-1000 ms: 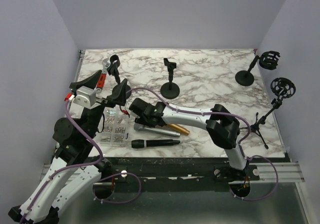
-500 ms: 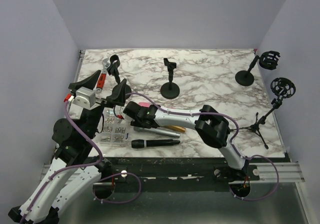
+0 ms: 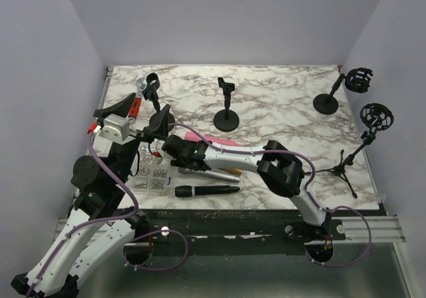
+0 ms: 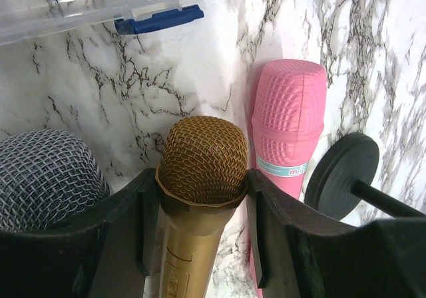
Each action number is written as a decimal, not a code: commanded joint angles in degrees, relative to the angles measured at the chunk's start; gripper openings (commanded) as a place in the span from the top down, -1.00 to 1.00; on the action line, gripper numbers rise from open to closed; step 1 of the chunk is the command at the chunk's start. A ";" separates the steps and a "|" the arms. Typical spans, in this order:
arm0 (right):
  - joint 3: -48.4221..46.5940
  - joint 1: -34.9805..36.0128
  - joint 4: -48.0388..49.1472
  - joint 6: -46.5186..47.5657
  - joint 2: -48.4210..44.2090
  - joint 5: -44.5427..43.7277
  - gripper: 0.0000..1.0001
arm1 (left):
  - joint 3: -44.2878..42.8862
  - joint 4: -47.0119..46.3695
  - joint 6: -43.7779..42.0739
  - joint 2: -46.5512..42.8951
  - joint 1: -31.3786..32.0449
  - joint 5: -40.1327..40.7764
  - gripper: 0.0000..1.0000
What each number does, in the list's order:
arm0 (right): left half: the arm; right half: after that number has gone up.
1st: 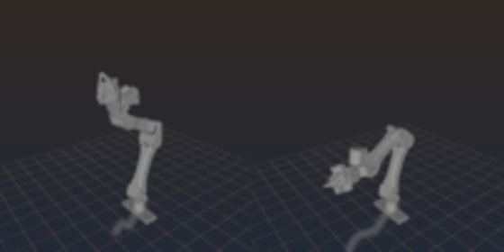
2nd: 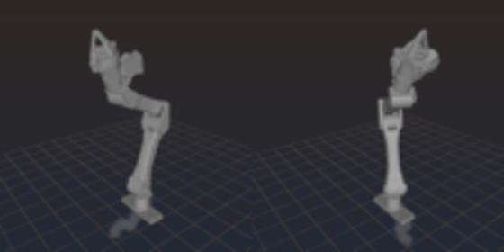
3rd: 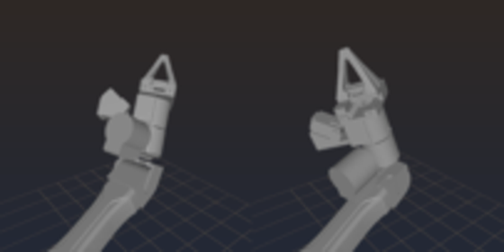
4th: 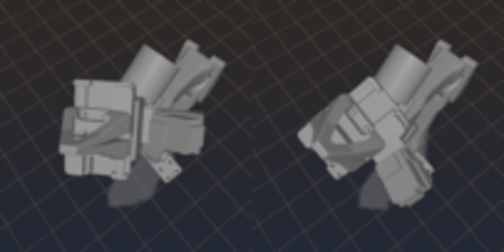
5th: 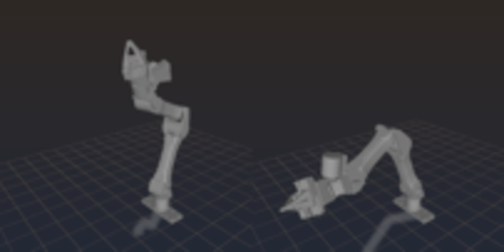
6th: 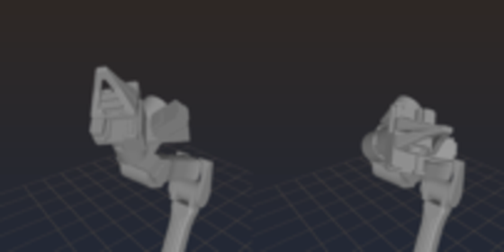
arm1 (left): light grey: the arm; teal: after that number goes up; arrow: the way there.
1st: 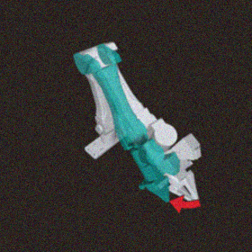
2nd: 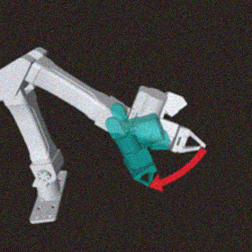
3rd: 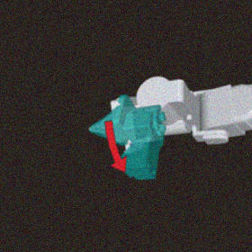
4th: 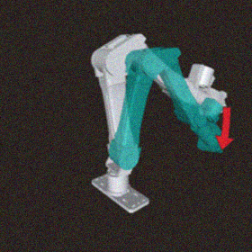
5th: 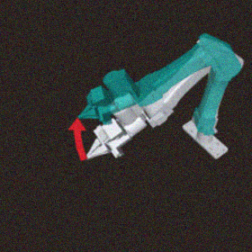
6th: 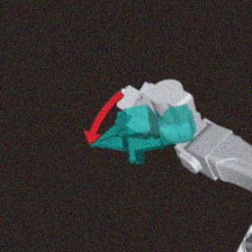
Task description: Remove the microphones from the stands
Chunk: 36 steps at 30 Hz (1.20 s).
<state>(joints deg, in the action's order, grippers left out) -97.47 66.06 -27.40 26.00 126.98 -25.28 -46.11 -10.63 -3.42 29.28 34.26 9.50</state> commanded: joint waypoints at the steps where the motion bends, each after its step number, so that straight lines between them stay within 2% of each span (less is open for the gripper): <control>1: 0.74 0.60 3.18 0.81 0.99 -1.80 -0.07 | -1.00 -0.28 -0.01 0.75 0.28 0.23 -0.97; 11: 1.18 0.56 4.85 1.16 -0.03 -1.39 -0.47 | -1.18 0.00 0.52 1.47 0.26 -0.44 -0.97; 22: 1.79 0.55 6.09 -0.17 -5.41 -7.09 -0.64 | -1.44 0.35 1.22 2.26 0.28 -1.24 -0.97; 29: 4.05 0.55 7.35 -4.76 -11.48 -10.31 -0.73 | -1.58 0.54 1.85 2.68 0.27 -1.83 -0.97; 36: 15.17 0.55 12.87 -9.38 -19.95 -10.74 -0.82 | -1.79 0.87 2.53 2.84 0.23 -2.32 -0.97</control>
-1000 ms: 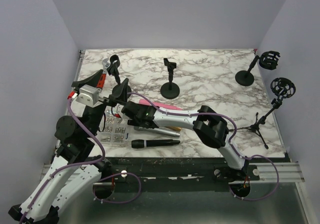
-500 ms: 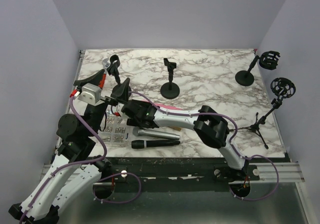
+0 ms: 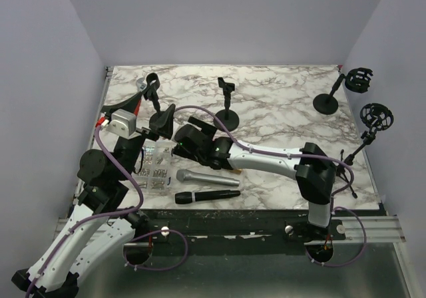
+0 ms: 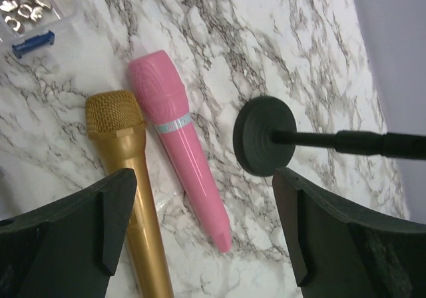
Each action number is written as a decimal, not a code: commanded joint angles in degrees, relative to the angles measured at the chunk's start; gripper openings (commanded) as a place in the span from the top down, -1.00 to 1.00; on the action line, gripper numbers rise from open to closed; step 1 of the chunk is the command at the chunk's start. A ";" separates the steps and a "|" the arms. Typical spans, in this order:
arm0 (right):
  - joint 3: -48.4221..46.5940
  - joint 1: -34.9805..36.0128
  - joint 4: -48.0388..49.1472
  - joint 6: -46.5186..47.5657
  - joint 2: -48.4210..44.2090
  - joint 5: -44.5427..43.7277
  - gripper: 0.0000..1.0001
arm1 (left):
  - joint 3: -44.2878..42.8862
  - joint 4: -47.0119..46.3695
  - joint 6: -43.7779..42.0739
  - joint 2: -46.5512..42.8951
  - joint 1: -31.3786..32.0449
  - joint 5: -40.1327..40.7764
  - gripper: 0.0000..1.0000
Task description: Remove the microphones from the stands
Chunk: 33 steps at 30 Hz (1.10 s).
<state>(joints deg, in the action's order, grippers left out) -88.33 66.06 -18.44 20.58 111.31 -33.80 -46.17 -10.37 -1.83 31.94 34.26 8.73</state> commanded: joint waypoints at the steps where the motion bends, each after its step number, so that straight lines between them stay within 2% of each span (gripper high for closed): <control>1: 7.91 0.56 4.46 -4.70 -5.56 -2.53 -0.83 | -1.73 0.62 0.99 0.18 0.28 -1.60 -0.97; 6: 16.83 0.48 8.58 -8.95 -12.28 -3.95 -0.92 | -1.89 0.79 1.48 0.29 0.28 -2.01 -0.97; 12: 23.14 0.38 11.94 -11.89 -18.91 -6.05 -1.00 | -2.10 1.05 1.53 0.61 0.27 -2.47 -0.97; 18: 26.73 0.14 11.06 -14.86 -22.88 -1.82 -1.00 | -2.08 1.14 1.54 0.58 0.28 -2.49 -0.97; 24: 28.28 -2.63 11.01 -25.39 -28.32 -4.16 -1.00 | -2.25 1.32 3.32 0.53 0.28 -2.79 -0.97; 26: 27.46 -4.39 9.94 -28.56 -29.75 -9.69 -1.00 | -2.17 1.23 3.49 0.63 0.26 -2.93 -0.97; 28: 24.78 -8.50 4.79 -33.61 -31.17 -13.11 -1.00 | -2.30 1.32 3.65 0.73 0.36 -3.13 -0.97; 30: 22.46 -14.73 -1.50 -40.00 -33.46 -13.44 -1.00 | -2.34 1.41 3.75 0.75 0.32 -3.19 -0.97; 33: 23.85 -23.24 -4.88 -46.04 -40.27 -13.64 -1.00 | -2.43 1.46 3.91 0.50 0.32 -3.35 -0.97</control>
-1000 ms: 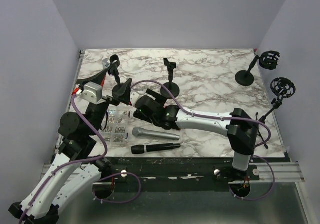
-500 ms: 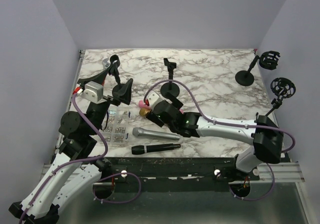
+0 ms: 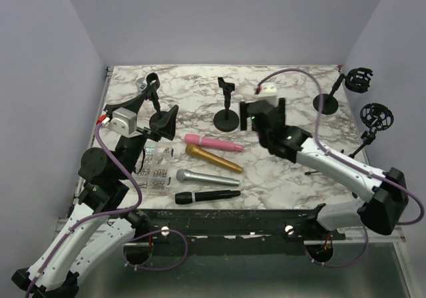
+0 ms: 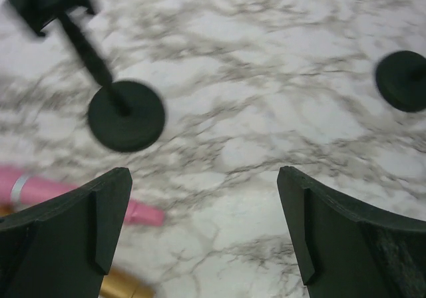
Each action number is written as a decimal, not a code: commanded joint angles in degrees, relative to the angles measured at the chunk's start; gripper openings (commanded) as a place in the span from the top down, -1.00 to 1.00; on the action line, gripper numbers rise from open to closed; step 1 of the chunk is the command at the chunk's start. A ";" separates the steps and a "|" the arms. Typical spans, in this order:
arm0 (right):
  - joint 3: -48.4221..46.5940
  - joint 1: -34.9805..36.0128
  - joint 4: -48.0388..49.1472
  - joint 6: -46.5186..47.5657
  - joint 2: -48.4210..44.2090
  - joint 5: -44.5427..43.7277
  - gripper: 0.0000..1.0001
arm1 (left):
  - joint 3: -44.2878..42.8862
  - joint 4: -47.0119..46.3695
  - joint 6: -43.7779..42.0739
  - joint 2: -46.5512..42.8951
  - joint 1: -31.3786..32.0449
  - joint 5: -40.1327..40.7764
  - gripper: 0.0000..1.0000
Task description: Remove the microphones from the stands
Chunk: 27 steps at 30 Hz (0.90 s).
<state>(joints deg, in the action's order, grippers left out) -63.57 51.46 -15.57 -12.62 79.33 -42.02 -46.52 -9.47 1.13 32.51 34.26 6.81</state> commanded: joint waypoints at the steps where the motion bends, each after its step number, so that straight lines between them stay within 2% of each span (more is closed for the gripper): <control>1: 0.64 -10.38 -8.05 -14.03 -10.53 -6.20 -1.00 | -2.08 0.60 0.98 -0.21 0.34 -1.41 -0.97; 5: 5.45 -13.29 -12.96 -20.65 -17.21 -8.78 -1.00 | -2.11 0.51 1.39 -0.53 0.41 -1.52 -0.97; 10: 10.42 -16.17 -22.67 -33.06 -19.70 -9.55 -0.99 | -2.26 0.69 2.15 -0.67 0.54 -2.07 -0.97; 16: 17.49 -17.51 -23.69 -43.37 -29.40 -17.07 -0.93 | -2.11 0.62 2.11 -1.20 1.13 -1.64 -0.97; 20: 19.93 -18.44 -23.52 -42.51 -33.60 -26.91 -0.87 | -2.11 0.69 1.97 -1.51 1.59 -1.24 -0.97; 22: 20.95 -19.12 -21.59 -37.65 -33.27 -31.43 -0.87 | -2.15 0.60 2.00 -1.70 1.87 -1.39 -0.97; 27: 21.96 -21.20 -21.21 -33.91 -33.64 -36.19 -0.99 | -1.99 0.64 1.59 -1.19 2.73 -0.74 -0.97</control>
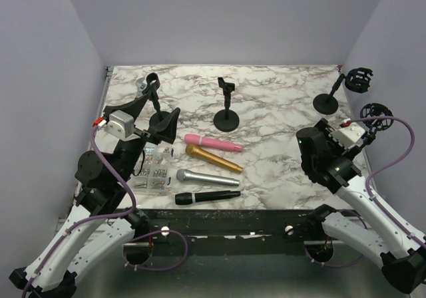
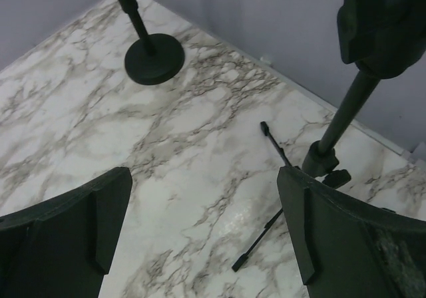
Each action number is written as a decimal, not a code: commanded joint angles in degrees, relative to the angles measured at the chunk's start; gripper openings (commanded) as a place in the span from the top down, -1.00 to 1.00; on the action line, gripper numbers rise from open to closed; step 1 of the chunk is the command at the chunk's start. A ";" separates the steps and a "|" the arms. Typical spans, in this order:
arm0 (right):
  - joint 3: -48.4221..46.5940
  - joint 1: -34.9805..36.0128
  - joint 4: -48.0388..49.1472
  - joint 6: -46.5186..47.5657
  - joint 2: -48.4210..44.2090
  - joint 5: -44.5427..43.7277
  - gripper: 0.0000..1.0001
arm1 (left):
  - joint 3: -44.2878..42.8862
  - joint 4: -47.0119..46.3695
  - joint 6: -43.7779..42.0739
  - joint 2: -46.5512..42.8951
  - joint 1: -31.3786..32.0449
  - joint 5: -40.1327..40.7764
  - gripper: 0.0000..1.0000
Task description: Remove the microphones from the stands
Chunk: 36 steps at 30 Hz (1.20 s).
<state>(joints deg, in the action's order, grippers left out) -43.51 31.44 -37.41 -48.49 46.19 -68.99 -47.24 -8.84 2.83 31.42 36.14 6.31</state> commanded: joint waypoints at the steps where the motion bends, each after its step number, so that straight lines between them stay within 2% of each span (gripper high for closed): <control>1: 2.37 -1.41 1.00 2.01 -1.71 -8.88 -1.00 | -1.35 0.02 -0.09 -0.04 1.01 -0.45 -0.97; 6: 4.07 -3.84 4.48 7.08 -4.20 -10.30 -1.00 | -1.27 -0.02 -0.25 0.18 1.73 -0.11 -0.97; 14: 3.61 -11.96 5.51 8.60 -0.14 -8.09 -0.99 | -1.10 -0.04 -1.05 0.13 3.12 0.89 -0.97; 17: 5.82 -15.09 13.37 15.24 0.56 -7.38 -1.00 | -1.10 -0.04 -1.16 0.06 3.57 1.08 -0.97; 20: 9.54 -19.05 25.80 24.24 0.34 -3.07 -0.97 | -1.10 -0.11 -1.25 0.13 3.86 1.08 -0.97; 22: 12.09 -20.28 33.25 29.06 0.73 -1.90 -0.86 | -1.02 -0.12 -1.29 0.22 4.10 1.07 -0.97; 30: 15.81 -20.81 43.08 31.73 2.97 3.08 -0.42 | -1.10 -0.12 -1.52 0.48 4.54 1.18 -0.97; 36: 17.30 -20.81 46.29 32.36 4.23 8.06 0.09 | -1.10 -0.04 -1.51 1.16 4.60 1.17 -0.97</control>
<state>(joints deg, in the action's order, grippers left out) -27.20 10.79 2.83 -16.88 49.52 -65.87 -47.24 -8.82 1.72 31.90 40.27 6.85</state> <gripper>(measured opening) 0.526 0.980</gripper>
